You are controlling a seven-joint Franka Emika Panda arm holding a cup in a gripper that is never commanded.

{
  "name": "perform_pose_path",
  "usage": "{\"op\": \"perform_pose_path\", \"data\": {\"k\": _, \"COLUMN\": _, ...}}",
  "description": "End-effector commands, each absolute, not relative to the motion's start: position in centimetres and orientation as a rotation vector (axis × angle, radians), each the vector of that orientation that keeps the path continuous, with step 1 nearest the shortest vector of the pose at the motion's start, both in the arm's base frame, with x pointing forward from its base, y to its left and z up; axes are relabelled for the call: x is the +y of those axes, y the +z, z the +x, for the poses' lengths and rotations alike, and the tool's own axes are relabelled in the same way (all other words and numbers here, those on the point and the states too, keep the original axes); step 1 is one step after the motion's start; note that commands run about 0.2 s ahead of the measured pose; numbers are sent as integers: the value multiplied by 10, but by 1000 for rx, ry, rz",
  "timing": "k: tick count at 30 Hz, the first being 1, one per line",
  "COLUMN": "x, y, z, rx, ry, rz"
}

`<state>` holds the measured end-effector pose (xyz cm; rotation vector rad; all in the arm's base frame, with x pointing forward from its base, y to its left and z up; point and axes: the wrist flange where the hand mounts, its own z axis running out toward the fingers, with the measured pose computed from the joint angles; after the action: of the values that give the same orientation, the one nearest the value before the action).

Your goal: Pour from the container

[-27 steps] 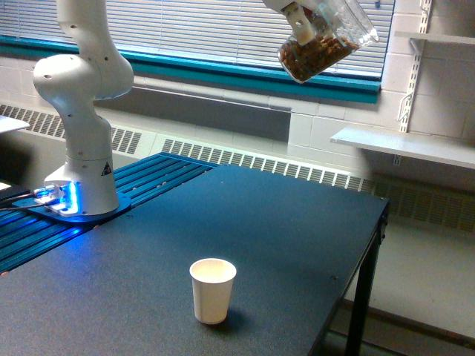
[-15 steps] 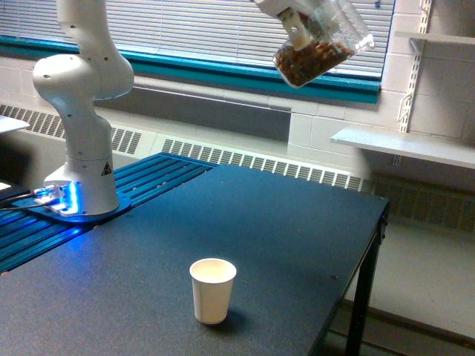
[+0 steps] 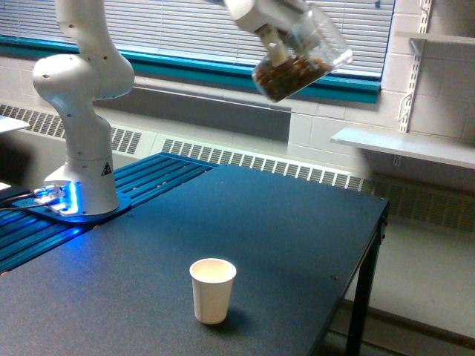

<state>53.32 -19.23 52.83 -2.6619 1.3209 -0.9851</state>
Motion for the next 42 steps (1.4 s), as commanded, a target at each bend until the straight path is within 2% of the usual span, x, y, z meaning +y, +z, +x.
{"op": "perform_pose_path", "data": {"k": 1, "x": -216, "y": 514, "z": 508, "rx": 1301, "ry": -986, "rz": -2689}}
{"op": "perform_pose_path", "data": {"k": 20, "x": -253, "y": 431, "z": 445, "rx": 1305, "ry": -851, "rz": -2815}}
{"op": "perform_pose_path", "data": {"k": 34, "x": -255, "y": 372, "z": 403, "rx": 1287, "ry": -694, "rz": -2884}}
{"op": "perform_pose_path", "data": {"k": 42, "x": -254, "y": 351, "z": 382, "rx": 1281, "ry": -606, "rz": -2954}}
